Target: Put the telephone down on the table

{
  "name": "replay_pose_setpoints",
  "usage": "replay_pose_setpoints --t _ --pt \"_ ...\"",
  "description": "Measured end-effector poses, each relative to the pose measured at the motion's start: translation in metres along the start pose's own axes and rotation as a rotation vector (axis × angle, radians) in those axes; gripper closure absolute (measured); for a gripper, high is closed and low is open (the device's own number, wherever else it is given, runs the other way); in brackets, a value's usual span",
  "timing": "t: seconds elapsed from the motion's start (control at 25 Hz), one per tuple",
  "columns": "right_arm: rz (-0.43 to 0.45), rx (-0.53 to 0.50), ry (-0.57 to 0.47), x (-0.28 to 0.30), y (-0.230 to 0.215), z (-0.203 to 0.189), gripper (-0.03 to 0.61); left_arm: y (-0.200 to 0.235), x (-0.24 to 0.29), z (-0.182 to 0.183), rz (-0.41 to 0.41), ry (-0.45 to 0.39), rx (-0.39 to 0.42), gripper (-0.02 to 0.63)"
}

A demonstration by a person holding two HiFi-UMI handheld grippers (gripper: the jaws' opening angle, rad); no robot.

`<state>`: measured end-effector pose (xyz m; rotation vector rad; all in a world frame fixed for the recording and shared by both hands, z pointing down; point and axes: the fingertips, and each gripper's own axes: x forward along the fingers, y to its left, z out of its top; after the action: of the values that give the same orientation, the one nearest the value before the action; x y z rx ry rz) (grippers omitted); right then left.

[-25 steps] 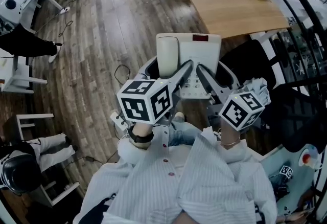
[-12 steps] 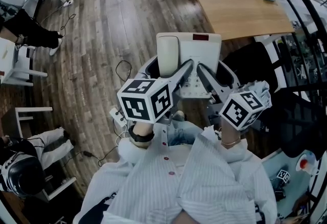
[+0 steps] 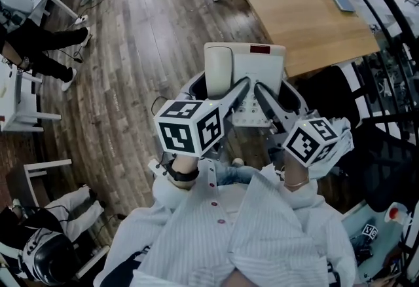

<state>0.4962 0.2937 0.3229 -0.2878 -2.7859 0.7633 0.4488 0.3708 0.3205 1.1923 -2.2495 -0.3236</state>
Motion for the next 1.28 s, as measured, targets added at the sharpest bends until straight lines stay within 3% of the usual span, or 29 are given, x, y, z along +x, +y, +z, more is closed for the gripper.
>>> replay_pose_setpoints --t 0.44,1.04,1.28 --pt "-0.038 0.008 -0.031 0.131 0.005 0.028 0.302 0.103 0.042 0.080 -0.045 0.020 0.026 0.221" --pt "-0.036 0.045 0.011 0.213 0.003 0.015 0.302 0.181 0.064 0.101 -0.024 0.054 -0.002 0.221" --pt "-0.018 0.052 0.033 0.276 -0.013 0.028 0.302 0.226 0.098 0.132 0.000 0.053 -0.014 0.221"
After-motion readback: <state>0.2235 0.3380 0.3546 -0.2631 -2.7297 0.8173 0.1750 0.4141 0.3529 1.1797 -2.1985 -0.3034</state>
